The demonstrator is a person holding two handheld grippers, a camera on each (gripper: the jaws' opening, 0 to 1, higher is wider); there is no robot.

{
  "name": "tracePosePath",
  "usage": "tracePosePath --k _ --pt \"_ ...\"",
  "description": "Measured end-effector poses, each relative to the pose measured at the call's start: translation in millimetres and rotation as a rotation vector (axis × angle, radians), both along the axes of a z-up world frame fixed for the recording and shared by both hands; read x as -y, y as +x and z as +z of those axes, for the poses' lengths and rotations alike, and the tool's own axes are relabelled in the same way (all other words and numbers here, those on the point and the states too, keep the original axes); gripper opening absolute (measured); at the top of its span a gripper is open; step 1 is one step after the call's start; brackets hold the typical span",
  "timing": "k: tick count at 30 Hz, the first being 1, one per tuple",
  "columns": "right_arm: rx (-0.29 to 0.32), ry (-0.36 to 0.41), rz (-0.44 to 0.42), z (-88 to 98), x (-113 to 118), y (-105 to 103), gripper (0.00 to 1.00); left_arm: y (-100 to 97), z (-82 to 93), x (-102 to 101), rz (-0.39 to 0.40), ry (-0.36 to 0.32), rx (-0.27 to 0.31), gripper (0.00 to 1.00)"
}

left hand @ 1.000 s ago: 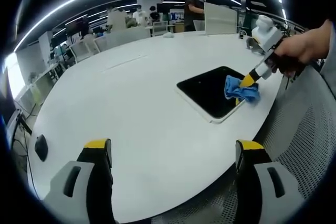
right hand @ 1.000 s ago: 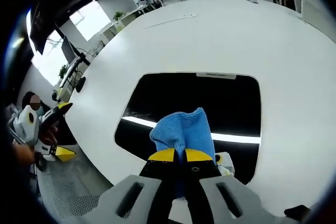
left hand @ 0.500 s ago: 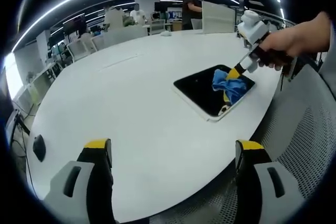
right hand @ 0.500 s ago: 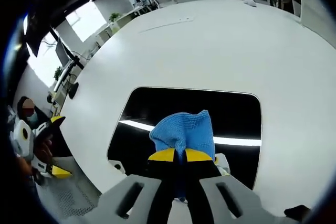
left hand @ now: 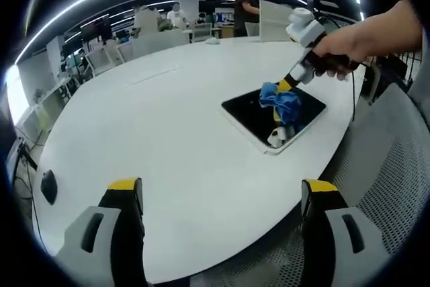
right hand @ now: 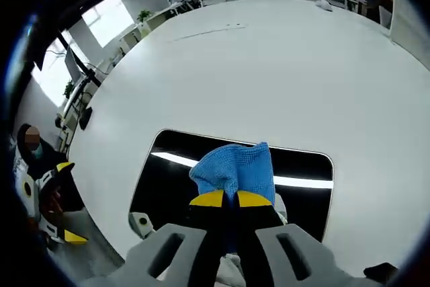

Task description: Wipe the mirror surface with the cleaning cloth until all visible marks leave the cleaned area.

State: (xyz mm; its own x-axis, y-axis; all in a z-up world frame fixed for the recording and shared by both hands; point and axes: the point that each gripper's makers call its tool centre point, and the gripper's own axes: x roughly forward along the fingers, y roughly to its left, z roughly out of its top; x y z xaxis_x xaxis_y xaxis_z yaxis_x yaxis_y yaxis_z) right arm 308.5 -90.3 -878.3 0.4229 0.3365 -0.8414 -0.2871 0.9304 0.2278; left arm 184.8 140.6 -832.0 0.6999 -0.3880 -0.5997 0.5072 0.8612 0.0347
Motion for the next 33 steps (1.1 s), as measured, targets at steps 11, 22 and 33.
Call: tracePosePath --k 11,22,33 --pt "0.009 0.0 0.017 -6.6 3.7 27.1 0.0 3.8 4.1 -10.3 0.014 0.016 0.039 0.99" --pt "0.004 -0.023 0.02 -7.6 3.6 34.6 0.0 2.6 2.5 -11.1 0.012 0.017 0.025 0.99" --pt "-0.002 -0.003 0.014 -2.1 4.7 28.0 0.0 0.4 2.2 -8.1 0.001 0.007 0.014 0.99"
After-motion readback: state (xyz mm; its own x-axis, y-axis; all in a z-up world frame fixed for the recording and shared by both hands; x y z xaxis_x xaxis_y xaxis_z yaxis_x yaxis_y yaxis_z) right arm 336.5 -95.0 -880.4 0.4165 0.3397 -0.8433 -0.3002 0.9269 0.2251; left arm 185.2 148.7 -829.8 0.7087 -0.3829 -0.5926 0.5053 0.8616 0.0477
